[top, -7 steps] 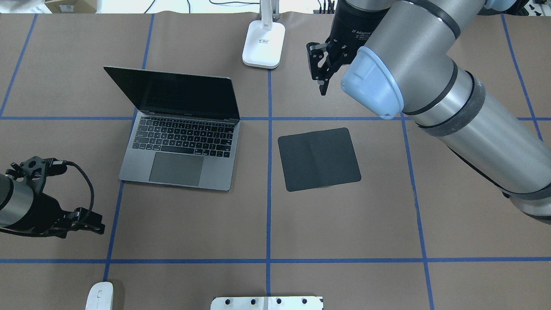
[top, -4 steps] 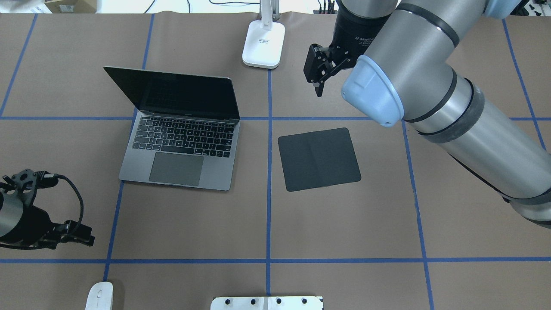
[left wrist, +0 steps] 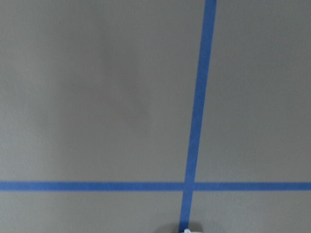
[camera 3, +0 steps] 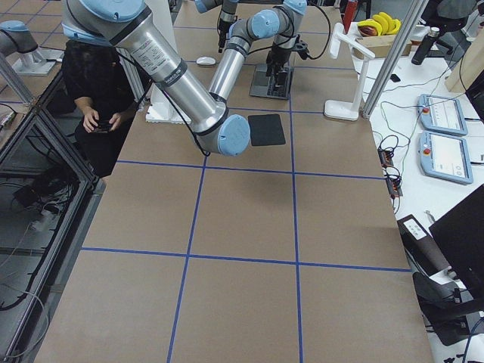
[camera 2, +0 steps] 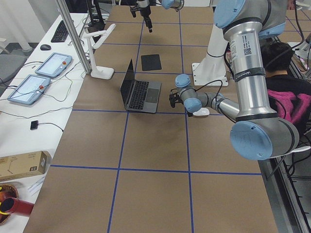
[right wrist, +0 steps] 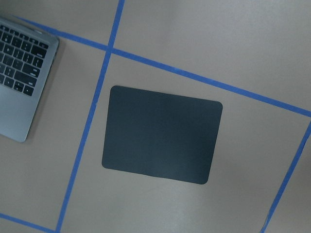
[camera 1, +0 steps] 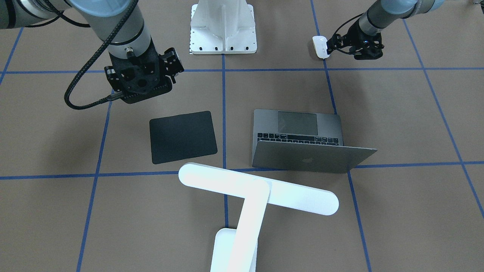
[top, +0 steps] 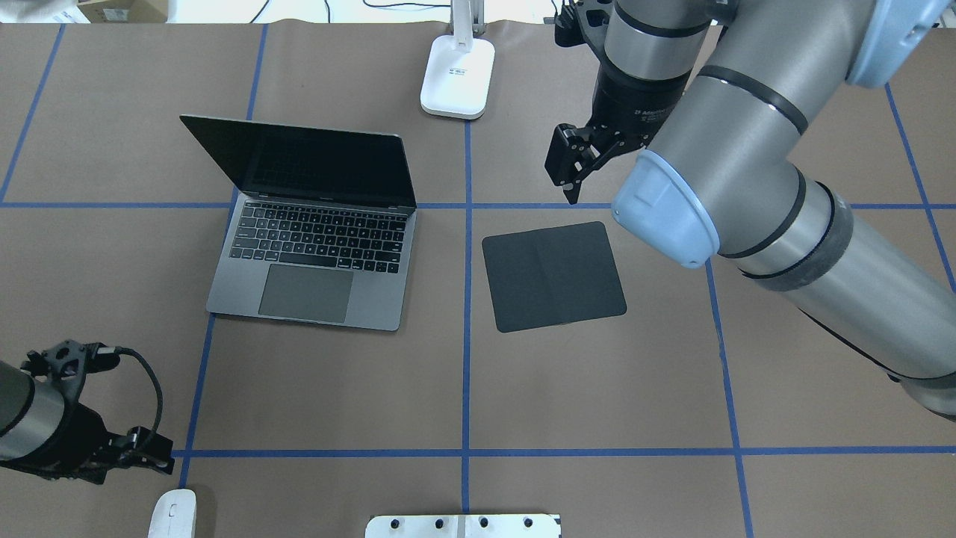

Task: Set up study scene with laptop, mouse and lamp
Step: 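Release the mousepad and raise the right gripper while the left gripper descends to the mouse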

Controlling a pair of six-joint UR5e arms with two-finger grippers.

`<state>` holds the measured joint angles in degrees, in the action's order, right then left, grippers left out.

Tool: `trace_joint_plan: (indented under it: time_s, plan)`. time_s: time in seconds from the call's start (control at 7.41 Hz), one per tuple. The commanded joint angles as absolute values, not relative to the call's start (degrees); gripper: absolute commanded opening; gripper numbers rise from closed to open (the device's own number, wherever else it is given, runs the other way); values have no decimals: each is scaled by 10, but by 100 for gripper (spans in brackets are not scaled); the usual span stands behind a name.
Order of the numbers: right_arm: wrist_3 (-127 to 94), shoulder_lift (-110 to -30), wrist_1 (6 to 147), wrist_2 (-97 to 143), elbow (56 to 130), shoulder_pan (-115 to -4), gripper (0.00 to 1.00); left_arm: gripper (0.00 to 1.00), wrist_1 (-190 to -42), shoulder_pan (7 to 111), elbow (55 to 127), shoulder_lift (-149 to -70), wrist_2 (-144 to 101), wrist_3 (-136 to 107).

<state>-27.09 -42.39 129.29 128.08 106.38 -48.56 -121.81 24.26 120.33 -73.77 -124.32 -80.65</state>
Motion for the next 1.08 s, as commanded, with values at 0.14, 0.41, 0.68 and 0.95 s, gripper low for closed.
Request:
trace_joint_plan:
  time_s: [0.14, 0.41, 0.68, 0.95]
  plan:
    - [-267, -446, 1292, 1281, 1096, -480, 100, 99, -1216, 165, 1203, -742, -1234, -861]
    - [-268, -447, 1292, 1274, 1101, -476, 100, 99, -1216, 141, 1198, -743, -1235, -859]
    - [-268, -452, 1293, 1264, 1114, -469, 100, 98, -1217, 132, 1180, -751, -1239, -853]
    - [-268, -451, 1293, 1263, 1117, -467, 100, 97, -1218, 132, 1171, -766, -1241, -848]
